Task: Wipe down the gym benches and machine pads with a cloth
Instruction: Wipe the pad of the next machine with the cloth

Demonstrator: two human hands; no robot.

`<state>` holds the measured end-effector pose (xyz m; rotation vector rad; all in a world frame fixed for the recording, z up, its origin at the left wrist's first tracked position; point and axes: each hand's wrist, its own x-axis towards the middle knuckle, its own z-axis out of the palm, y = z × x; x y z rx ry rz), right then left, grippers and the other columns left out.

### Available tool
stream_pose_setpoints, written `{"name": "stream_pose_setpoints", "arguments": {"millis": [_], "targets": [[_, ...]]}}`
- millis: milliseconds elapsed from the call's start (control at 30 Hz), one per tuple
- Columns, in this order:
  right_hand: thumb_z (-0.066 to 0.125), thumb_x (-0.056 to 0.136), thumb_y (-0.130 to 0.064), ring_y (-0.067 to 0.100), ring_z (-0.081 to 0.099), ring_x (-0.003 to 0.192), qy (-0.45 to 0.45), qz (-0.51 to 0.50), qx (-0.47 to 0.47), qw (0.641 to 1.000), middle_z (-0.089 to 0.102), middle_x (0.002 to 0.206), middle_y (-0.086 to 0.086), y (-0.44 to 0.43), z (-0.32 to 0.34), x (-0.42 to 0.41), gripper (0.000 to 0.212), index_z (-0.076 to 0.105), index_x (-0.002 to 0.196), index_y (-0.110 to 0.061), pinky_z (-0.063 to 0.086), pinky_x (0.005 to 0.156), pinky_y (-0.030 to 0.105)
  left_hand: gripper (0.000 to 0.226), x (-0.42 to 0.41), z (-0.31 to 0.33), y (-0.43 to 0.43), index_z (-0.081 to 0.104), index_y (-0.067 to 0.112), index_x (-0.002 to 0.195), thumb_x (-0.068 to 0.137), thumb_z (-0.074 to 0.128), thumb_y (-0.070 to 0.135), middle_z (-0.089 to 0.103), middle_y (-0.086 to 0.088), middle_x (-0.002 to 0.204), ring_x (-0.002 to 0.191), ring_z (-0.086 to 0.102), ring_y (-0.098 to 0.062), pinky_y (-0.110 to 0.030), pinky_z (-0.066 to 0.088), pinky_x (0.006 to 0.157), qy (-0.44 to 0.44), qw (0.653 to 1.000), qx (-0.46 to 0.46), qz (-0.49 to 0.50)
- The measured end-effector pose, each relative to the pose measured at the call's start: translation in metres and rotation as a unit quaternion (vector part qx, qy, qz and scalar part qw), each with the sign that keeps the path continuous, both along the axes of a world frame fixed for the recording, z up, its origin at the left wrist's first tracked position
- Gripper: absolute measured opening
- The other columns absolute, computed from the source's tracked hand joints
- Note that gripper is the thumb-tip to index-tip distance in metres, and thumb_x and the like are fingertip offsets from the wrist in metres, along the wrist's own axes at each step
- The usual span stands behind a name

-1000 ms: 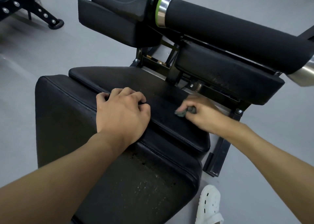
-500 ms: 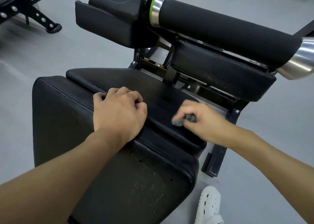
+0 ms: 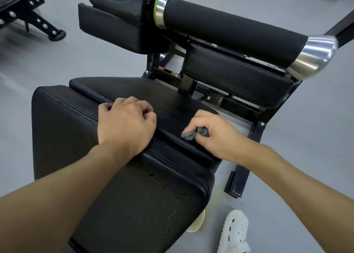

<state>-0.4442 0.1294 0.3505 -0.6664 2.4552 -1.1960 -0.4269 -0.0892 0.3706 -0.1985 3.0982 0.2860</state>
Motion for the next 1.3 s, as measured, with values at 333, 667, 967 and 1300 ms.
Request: {"name": "stream_pose_setpoints", "arguments": {"millis": [333, 667, 967, 1300], "targets": [[0.061, 0.085, 0.008, 0.009, 0.061, 0.090, 0.009, -0.049, 0.001, 0.999, 0.059, 0.094, -0.008, 0.021, -0.010, 0.010, 0.041, 0.070, 0.082, -0.032, 0.050, 0.084, 0.033, 0.035, 0.001, 0.000, 0.001, 0.068, 0.036, 0.108, 0.095, 0.035, 0.038, 0.063, 0.013, 0.120, 0.123, 0.047, -0.013, -0.042, 0.023, 0.111, -0.001, 1.000, -0.002, 0.008], [0.057, 0.090, 0.003, 0.005, 0.058, 0.085, -0.024, -0.105, 0.077, 0.991, 0.059, 0.094, -0.007, 0.026, -0.047, -0.042, 0.032, 0.069, 0.091, -0.027, 0.040, 0.068, 0.007, 0.041, 0.001, -0.003, -0.002, 0.070, 0.035, 0.107, 0.093, 0.032, 0.039, 0.064, 0.014, 0.121, 0.124, 0.047, -0.010, -0.039, 0.023, 0.109, 0.018, 1.000, 0.013, 0.009], [0.052, 0.090, -0.011, 0.022, 0.058, 0.108, -0.046, -0.236, 0.218, 0.946, 0.065, 0.110, -0.003, 0.020, -0.118, -0.133, 0.031, 0.067, 0.092, -0.037, 0.047, 0.095, 0.030, 0.049, 0.001, -0.007, -0.005, 0.072, 0.034, 0.101, 0.088, 0.025, 0.041, 0.067, 0.015, 0.114, 0.118, 0.050, -0.009, -0.040, 0.025, 0.105, 0.044, 0.999, 0.030, -0.006], [0.056, 0.093, -0.007, 0.012, 0.055, 0.098, -0.046, -0.137, 0.183, 0.972, 0.056, 0.093, -0.012, 0.024, -0.066, -0.084, 0.028, 0.072, 0.111, -0.021, 0.037, 0.079, 0.017, 0.042, 0.000, -0.005, -0.006, 0.072, 0.033, 0.090, 0.089, 0.030, 0.039, 0.068, 0.015, 0.106, 0.112, 0.053, -0.011, -0.038, 0.026, 0.103, 0.054, 0.998, 0.043, -0.011]]}}
